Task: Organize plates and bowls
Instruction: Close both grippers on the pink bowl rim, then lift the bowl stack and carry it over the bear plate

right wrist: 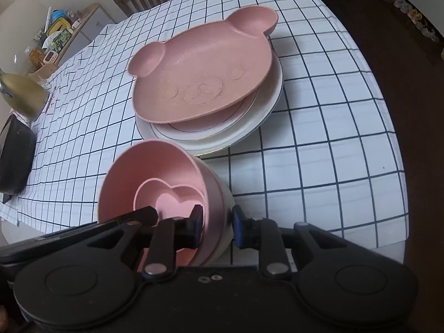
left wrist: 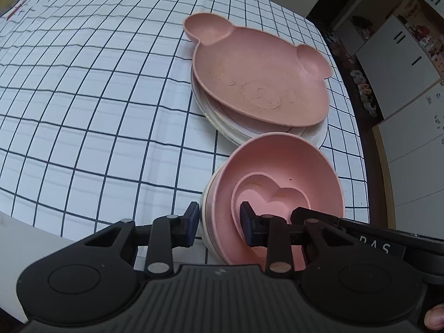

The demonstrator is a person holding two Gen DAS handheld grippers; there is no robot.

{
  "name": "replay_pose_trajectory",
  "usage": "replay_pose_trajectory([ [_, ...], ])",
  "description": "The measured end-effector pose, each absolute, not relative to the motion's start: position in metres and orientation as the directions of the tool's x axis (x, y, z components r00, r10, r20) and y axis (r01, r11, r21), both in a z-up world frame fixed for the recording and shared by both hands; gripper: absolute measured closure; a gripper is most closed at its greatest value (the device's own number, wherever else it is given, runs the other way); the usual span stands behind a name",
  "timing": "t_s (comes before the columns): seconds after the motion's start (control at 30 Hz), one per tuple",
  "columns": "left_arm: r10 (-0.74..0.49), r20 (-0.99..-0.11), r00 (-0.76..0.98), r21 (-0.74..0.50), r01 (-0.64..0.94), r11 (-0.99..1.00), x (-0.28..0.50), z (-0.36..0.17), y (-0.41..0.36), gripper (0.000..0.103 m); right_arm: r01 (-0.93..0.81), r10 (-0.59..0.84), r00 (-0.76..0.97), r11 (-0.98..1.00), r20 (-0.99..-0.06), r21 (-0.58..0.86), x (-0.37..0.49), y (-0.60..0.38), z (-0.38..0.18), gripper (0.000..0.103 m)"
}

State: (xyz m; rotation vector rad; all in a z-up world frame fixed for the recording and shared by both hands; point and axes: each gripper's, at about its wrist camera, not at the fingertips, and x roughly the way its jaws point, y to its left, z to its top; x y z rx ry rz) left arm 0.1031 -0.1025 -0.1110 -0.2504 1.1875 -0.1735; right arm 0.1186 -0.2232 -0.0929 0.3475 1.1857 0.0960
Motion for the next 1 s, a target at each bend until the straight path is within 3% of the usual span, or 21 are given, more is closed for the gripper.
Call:
replay_pose_trajectory([
  [0.4, -0.288, -0.895, 0.340, -0.294, 0.036, 0.955, 0.119, -0.086, -0.099, 0.072, 0.106, 0.227, 0.364, 0.953, -0.903, 0.283, 0.127, -0.216, -0.068, 0.084],
  [1.0, -0.285, -0.857, 0.429, -0.274, 0.089, 0.958, 0.183, -0.044, -0.110, 0.072, 0.086, 0.175, 0.486, 0.965, -0.856, 0.246, 0.181, -0.218, -0.021, 0.084],
])
